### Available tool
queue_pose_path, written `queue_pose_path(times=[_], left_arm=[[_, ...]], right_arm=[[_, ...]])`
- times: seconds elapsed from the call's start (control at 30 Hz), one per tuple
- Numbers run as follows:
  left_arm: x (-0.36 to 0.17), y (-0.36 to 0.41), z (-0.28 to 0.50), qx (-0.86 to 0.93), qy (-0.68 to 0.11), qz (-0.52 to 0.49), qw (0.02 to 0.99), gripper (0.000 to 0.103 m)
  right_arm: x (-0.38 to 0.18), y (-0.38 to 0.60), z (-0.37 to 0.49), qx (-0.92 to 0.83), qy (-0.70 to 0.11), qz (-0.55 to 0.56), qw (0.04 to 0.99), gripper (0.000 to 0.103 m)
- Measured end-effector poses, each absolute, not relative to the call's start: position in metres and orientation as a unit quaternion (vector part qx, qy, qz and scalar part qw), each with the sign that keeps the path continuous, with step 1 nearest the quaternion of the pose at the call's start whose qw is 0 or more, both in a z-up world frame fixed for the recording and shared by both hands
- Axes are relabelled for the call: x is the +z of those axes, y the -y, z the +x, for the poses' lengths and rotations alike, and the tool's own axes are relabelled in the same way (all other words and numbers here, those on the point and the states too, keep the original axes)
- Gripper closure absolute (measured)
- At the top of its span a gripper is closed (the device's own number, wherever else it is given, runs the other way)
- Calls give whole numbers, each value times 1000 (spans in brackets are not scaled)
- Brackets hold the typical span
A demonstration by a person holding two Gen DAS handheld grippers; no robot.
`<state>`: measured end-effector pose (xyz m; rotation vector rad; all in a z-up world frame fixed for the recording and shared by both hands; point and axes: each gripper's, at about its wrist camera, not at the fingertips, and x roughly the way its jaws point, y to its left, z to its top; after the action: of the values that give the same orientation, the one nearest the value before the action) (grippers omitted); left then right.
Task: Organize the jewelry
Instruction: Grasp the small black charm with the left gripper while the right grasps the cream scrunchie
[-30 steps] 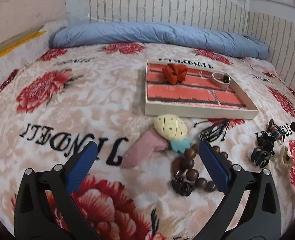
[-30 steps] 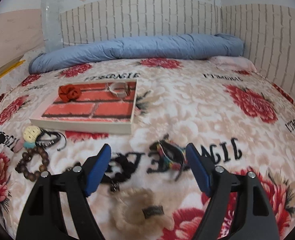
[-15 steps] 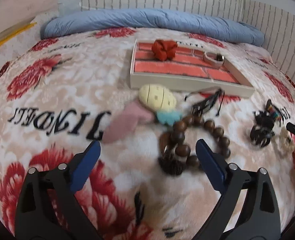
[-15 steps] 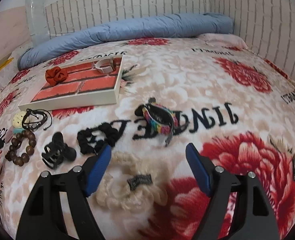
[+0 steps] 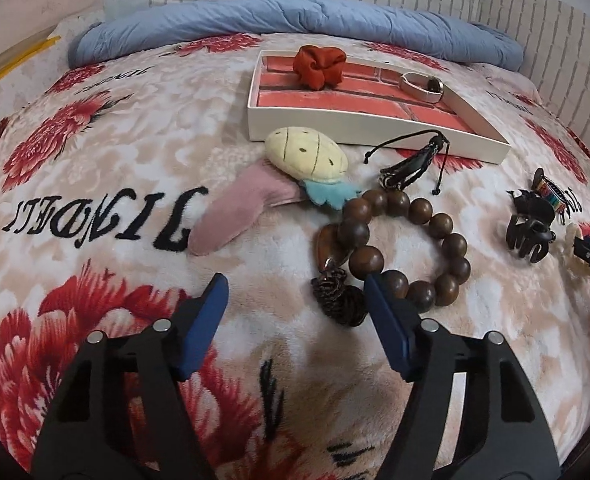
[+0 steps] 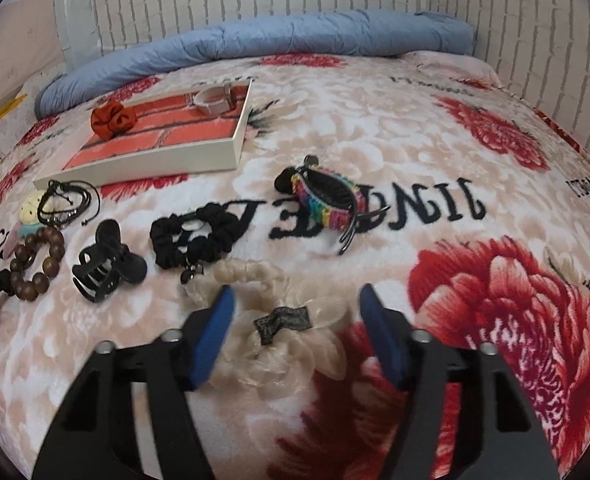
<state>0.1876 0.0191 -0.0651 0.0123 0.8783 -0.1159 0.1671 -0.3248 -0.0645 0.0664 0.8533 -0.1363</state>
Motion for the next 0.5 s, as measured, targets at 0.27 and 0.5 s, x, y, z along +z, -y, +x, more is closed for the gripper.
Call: queue_pose_path(times=[0.27, 0.5], left_arm=[[-72, -17, 196, -59, -436, 7, 898, 35], [-72, -11, 195, -57, -431, 23, 900, 43]], right_arm=[[-73, 318, 174, -68, -432, 17, 899, 50], [-74, 313, 176, -69, -433, 6, 899, 54]])
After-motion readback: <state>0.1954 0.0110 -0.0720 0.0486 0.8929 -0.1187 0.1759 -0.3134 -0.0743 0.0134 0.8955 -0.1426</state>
